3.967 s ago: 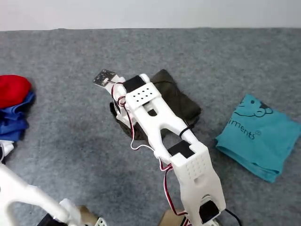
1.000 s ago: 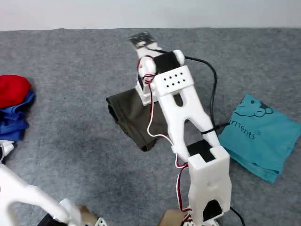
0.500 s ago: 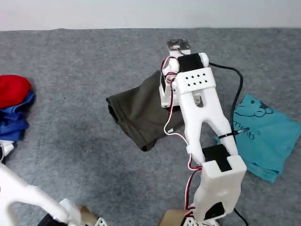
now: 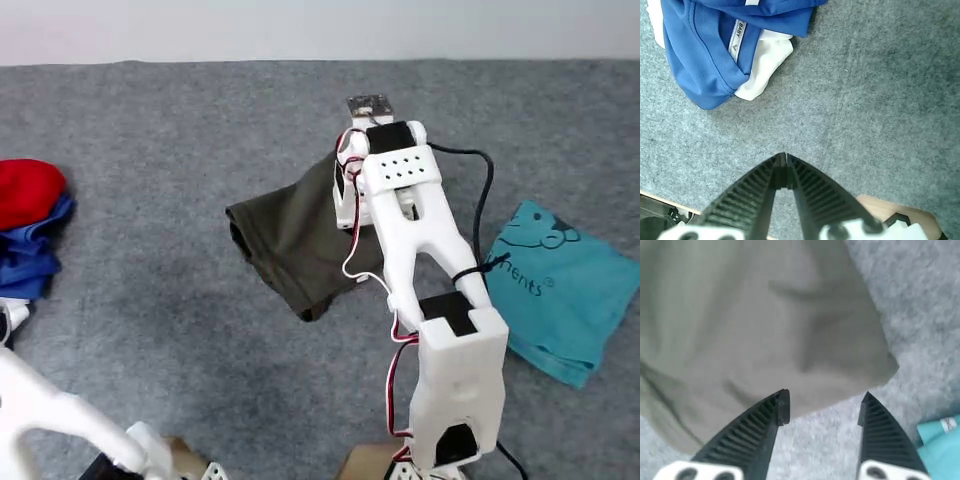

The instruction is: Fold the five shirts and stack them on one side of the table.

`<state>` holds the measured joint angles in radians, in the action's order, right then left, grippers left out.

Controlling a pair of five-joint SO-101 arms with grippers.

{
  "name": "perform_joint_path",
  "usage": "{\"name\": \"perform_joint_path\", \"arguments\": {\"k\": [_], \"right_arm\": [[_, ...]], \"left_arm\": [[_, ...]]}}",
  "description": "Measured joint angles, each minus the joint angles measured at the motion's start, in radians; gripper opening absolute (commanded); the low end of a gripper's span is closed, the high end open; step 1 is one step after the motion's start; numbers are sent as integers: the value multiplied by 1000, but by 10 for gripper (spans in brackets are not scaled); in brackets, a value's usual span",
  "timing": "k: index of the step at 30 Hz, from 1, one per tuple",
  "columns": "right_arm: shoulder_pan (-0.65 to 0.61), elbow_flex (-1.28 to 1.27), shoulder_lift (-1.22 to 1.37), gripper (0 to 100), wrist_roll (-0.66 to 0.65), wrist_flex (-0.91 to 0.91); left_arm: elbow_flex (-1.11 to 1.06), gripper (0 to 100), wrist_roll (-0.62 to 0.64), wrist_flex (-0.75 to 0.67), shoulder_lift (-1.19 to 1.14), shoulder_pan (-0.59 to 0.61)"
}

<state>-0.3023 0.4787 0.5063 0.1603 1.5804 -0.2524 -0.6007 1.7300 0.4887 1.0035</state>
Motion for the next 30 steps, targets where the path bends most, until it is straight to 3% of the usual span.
{"name": "perform_joint_path", "arguments": {"k": [12,21,27,30], "right_arm": [[106,0,87,236,-43,-121],[107,-2,209,230,-48,-189],[109,2,229,20,-51,-193],[112,2,229,14,-52,-192]], "left_arm": [[0,7,0,0,0,0],[0,7,0,0,0,0],[0,7,0,0,0,-6],[-26,7,0,0,2,-31]]}}
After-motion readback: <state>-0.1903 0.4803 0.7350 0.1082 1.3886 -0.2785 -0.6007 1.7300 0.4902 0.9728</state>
